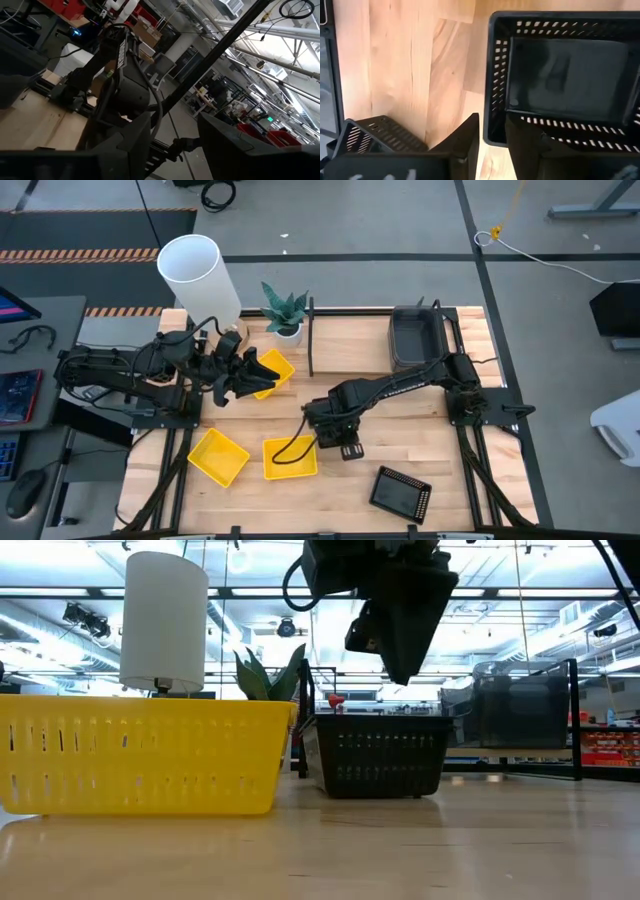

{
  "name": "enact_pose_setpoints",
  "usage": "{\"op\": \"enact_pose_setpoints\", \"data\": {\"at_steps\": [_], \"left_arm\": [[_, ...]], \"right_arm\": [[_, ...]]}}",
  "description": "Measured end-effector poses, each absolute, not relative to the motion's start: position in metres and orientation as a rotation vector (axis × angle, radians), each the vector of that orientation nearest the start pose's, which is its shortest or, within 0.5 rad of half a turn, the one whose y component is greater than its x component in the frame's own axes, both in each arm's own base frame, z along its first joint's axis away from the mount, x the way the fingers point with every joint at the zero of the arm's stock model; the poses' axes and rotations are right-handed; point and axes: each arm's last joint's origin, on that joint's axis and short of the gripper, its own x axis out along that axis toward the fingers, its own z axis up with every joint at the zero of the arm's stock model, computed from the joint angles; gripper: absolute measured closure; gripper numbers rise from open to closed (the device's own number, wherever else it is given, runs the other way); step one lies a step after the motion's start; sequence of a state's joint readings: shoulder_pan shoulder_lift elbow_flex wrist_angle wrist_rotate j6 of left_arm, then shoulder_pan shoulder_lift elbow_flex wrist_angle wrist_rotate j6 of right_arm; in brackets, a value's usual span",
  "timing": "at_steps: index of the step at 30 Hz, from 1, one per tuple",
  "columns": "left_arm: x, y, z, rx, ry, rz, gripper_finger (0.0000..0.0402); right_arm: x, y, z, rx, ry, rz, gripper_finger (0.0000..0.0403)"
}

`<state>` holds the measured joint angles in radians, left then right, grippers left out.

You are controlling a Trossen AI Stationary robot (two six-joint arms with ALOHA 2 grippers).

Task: Stack baskets on shelf by color
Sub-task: Stack the bottom black basket on top of the top black basket

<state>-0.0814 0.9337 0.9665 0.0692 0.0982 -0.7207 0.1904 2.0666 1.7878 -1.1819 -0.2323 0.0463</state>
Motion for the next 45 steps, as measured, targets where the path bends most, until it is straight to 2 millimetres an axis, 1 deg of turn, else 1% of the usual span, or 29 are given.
{"op": "enact_pose_setpoints", "data": {"at_steps": [4, 7, 10, 12, 16, 20, 24, 28, 31, 34, 39, 42, 45], "left_arm": [[0.201, -0.019, 0.393, -0.717, -0.032, -0.208, 0.0230], [0.201, -0.019, 0.391, -0.716, -0.010, -0.200, 0.0230], [0.202, -0.019, 0.387, -0.717, 0.035, -0.183, 0.0230], [0.202, -0.019, 0.384, -0.719, 0.060, -0.174, 0.0230], [0.202, -0.019, 0.381, -0.720, 0.090, -0.163, 0.0230], [0.202, -0.019, 0.381, -0.720, 0.090, -0.163, 0.0230], [0.202, -0.019, 0.381, -0.719, 0.089, -0.163, 0.0230], [0.202, -0.019, 0.381, -0.718, 0.087, -0.159, 0.0230], [0.202, -0.019, 0.381, -0.718, 0.084, -0.153, 0.0230], [0.202, -0.019, 0.381, -0.721, 0.084, -0.153, 0.0230], [0.202, -0.019, 0.382, -0.725, 0.078, -0.154, 0.0230], [0.202, -0.019, 0.382, -0.726, 0.077, -0.155, 0.0230], [0.202, -0.019, 0.382, -0.728, 0.076, -0.156, 0.0230]], "right_arm": [[0.396, 0.081, 0.237, 0.083, 1.522, 0.303, 0.0289], [0.391, 0.081, 0.243, 0.108, 1.555, 0.330, 0.0284], [0.384, 0.092, 0.249, 0.059, 1.550, 0.394, 0.0283], [0.375, 0.100, 0.250, 0.016, 1.557, 0.434, 0.0284], [0.357, 0.108, 0.243, -0.019, 1.575, 0.470, 0.0284], [0.336, 0.115, 0.237, -0.035, 1.541, 0.485, 0.0284], [0.318, 0.122, 0.222, 0.018, 1.556, 0.410, 0.0280], [0.305, 0.131, 0.216, 0.058, 1.559, 0.395, 0.0264], [0.298, 0.139, 0.218, 0.065, 1.549, 0.403, 0.0248], [0.297, 0.145, 0.216, 0.067, 1.534, 0.382, 0.0231], [0.291, 0.154, 0.198, 0.070, 1.509, 0.342, 0.0209], [0.289, 0.159, 0.192, 0.066, 1.485, 0.364, 0.0202], [0.286, 0.161, 0.188, -0.015, 1.469, 0.372, 0.0200]]}}
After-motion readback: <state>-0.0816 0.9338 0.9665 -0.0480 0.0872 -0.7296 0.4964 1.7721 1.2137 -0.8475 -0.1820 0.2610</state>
